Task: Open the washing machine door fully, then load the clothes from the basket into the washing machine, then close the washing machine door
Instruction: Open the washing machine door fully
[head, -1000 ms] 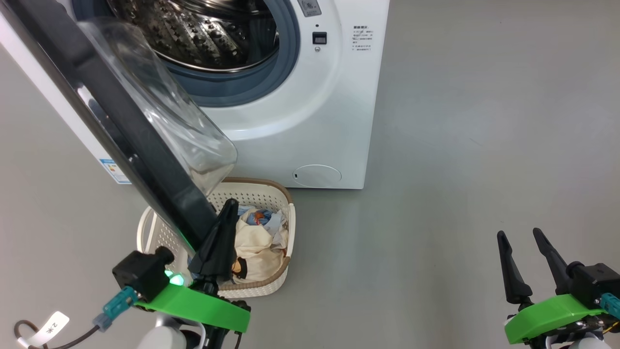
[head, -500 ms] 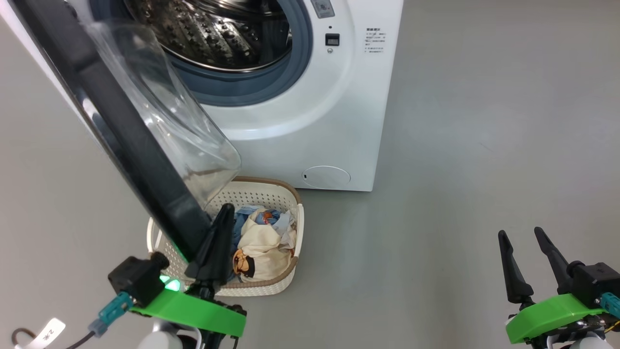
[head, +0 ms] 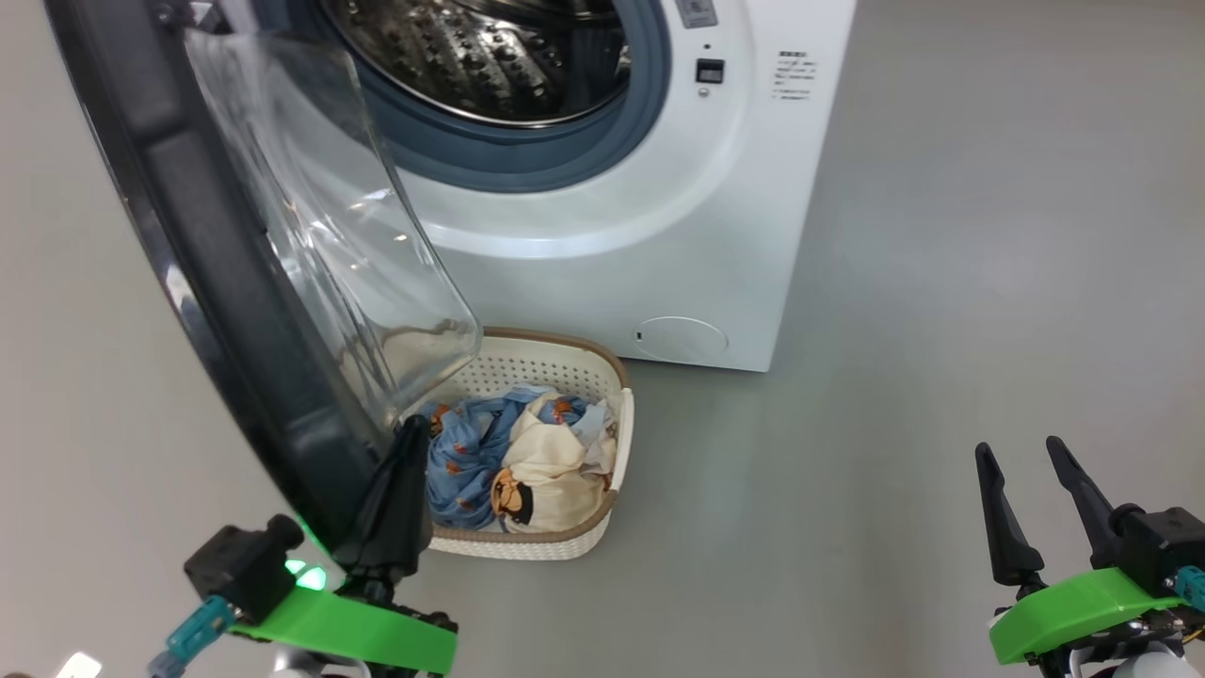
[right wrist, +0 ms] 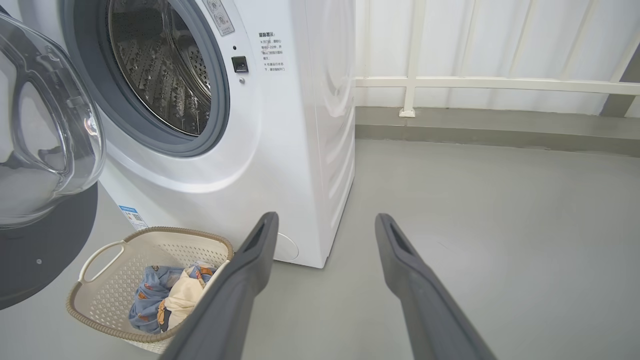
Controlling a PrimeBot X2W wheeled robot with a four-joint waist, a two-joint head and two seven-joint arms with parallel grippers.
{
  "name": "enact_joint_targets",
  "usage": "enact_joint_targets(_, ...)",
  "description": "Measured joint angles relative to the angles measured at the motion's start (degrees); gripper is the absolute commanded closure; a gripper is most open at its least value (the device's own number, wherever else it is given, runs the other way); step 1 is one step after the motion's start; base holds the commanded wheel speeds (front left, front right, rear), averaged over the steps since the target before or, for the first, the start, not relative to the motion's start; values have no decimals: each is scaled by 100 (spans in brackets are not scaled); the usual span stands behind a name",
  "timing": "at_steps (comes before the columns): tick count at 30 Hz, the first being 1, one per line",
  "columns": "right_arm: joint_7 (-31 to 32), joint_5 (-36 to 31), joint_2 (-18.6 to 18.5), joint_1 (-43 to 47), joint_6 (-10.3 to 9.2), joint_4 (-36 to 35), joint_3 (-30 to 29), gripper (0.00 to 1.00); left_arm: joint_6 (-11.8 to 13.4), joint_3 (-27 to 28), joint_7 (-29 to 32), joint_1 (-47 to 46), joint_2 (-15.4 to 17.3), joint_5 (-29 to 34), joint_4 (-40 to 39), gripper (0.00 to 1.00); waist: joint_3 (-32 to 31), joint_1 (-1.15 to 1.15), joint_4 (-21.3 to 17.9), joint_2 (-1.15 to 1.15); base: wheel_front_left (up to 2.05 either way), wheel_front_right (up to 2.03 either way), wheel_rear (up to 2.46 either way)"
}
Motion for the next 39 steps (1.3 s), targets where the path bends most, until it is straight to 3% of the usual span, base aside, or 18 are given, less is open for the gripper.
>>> enact_joint_targets(12, 0, -2, -18, -1, 0, -21, 29, 0, 166, 653, 0, 252, 22, 211, -33, 100, -3, 0, 410, 0, 0, 0, 0)
enact_joint_targets(24, 1, -10, -24, 5, 0, -42, -40, 0, 291, 1671, 1, 315, 24, 463, 82, 100, -19, 0, 709, 0, 0, 0, 0)
enact_joint_targets(39, 0, -69, -127, 2, 0, -91, -56, 0, 156, 2748, 1, -463, 343, 733, 890, 100, 209, 0, 830, 0, 0, 0, 0)
